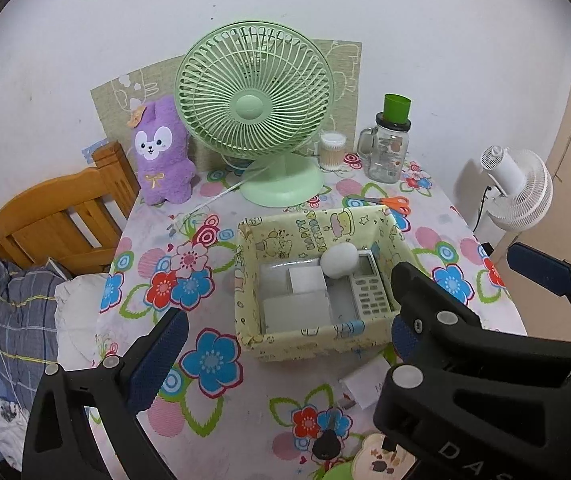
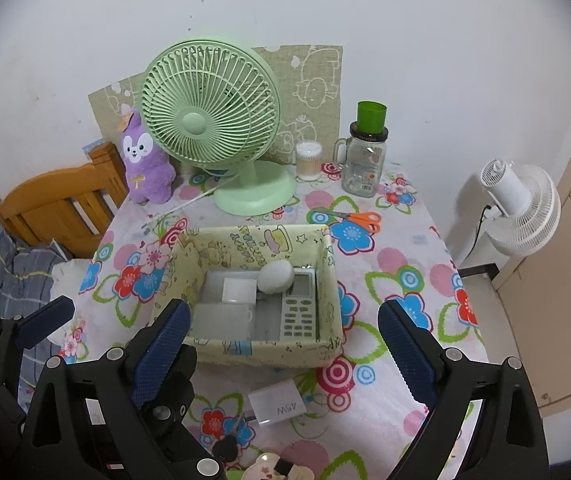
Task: Organize rigid objects
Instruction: 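Withdraw both tools from the box back toward the remaining items, then move the left tool to the black key fob while the right tool approaches the hedgehog coaster, then close the left tool on the key fob while the right tool grasps the coaster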
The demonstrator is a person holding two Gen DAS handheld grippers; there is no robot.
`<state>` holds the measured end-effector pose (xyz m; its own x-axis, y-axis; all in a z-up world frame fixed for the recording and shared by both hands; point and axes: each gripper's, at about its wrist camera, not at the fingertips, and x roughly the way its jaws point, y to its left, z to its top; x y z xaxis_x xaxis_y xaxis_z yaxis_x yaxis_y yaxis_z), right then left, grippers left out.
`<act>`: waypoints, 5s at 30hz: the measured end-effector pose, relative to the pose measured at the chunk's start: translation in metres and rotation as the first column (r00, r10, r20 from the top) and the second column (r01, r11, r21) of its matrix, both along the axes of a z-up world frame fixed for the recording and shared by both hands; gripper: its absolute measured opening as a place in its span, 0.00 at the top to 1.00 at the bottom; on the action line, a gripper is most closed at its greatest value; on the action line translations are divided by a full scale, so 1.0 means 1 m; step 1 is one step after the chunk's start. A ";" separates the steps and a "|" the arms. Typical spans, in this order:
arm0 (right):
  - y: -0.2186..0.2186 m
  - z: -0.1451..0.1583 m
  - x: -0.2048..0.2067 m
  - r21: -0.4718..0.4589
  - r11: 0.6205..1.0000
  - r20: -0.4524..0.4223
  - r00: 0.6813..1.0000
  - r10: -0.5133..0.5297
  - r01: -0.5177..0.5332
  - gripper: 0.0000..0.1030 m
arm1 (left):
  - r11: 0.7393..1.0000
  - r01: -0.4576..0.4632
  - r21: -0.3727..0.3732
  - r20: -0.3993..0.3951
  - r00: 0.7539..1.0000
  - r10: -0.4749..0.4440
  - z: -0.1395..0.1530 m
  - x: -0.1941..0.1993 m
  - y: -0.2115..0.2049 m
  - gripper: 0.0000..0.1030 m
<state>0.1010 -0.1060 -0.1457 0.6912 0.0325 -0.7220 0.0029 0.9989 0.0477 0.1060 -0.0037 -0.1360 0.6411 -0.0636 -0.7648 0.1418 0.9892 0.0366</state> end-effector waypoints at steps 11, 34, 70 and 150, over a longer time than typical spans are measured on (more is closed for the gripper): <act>0.001 -0.005 -0.025 0.002 1.000 0.002 1.000 -0.022 0.022 0.06 | 1.000 0.027 -0.007 -0.007 1.000 -0.028 -0.006 -0.021 0.002 0.00; -0.009 -0.052 -0.056 0.009 0.998 -0.039 0.997 -0.060 0.061 0.06 | 0.998 0.063 -0.024 -0.036 0.997 -0.064 -0.049 -0.046 0.002 0.00; -0.015 -0.150 -0.086 -0.018 0.995 -0.124 0.988 -0.095 0.094 0.06 | 0.995 0.095 0.035 -0.152 0.984 -0.088 -0.151 -0.066 0.004 0.03; 0.012 -0.186 -0.085 0.006 0.984 -0.197 0.965 -0.172 0.176 0.22 | 0.993 0.106 -0.045 -0.164 0.980 -0.112 -0.168 -0.090 0.012 0.70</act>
